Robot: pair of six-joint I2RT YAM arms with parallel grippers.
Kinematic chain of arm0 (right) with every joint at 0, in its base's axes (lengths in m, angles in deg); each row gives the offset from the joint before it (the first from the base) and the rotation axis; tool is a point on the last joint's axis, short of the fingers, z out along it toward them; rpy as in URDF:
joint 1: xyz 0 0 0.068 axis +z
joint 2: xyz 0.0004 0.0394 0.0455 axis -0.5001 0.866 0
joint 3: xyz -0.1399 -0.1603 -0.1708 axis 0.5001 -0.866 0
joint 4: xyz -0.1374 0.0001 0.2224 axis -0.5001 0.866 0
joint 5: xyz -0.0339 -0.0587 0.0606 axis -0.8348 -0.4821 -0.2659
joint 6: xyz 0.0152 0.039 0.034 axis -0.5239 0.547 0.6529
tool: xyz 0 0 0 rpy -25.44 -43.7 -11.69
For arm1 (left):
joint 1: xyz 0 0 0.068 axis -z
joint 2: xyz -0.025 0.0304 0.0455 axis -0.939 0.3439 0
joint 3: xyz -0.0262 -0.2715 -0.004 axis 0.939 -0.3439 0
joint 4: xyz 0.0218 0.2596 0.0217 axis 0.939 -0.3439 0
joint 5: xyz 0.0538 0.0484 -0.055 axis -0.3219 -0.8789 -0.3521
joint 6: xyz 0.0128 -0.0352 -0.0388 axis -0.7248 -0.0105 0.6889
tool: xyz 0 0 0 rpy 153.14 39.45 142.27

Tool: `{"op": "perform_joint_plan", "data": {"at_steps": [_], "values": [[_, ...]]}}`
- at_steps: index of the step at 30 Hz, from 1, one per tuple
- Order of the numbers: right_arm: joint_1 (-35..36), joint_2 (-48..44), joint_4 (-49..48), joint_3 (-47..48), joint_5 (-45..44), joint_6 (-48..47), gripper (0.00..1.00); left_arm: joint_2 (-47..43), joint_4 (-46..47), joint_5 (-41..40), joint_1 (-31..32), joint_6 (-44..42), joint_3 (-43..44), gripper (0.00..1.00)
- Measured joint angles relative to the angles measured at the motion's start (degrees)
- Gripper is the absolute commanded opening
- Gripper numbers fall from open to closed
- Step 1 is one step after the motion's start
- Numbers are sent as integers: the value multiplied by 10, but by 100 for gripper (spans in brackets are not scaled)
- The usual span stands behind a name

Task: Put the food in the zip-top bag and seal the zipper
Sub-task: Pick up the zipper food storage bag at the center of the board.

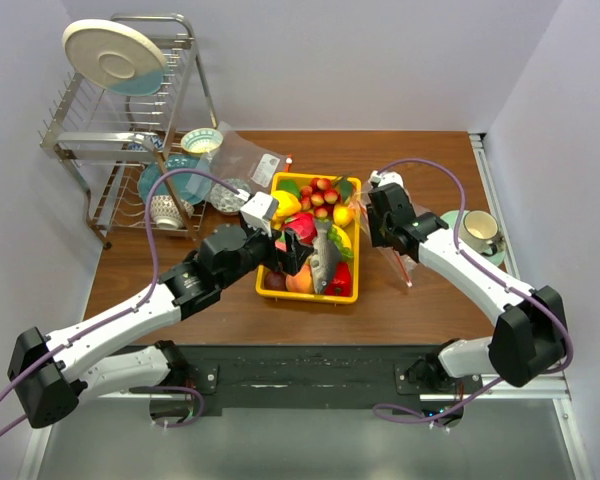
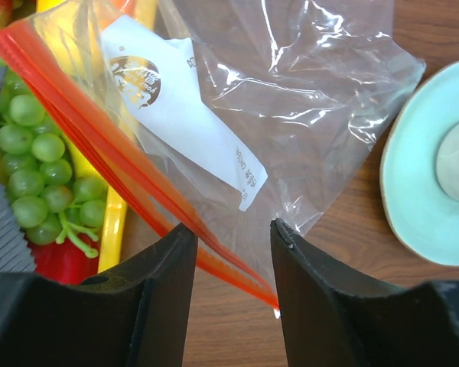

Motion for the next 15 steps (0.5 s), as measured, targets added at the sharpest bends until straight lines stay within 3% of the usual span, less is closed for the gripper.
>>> {"op": "perform_joint_plan", "data": {"at_steps": [5, 8, 9, 15], "values": [[0, 19, -20, -2, -29, -1, 34, 0, 0, 0, 0, -2, 0, 100], [0, 45, -44, -16, -31, 1, 15, 1, 0, 0, 0, -4, 0, 100], [0, 52, -51, -21, -29, -1, 2, 2, 0, 0, 0, -4, 0, 100], [0, 73, -73, -28, -2, -4, 0, 10, -1, -1, 0, -4, 4, 100]]}}
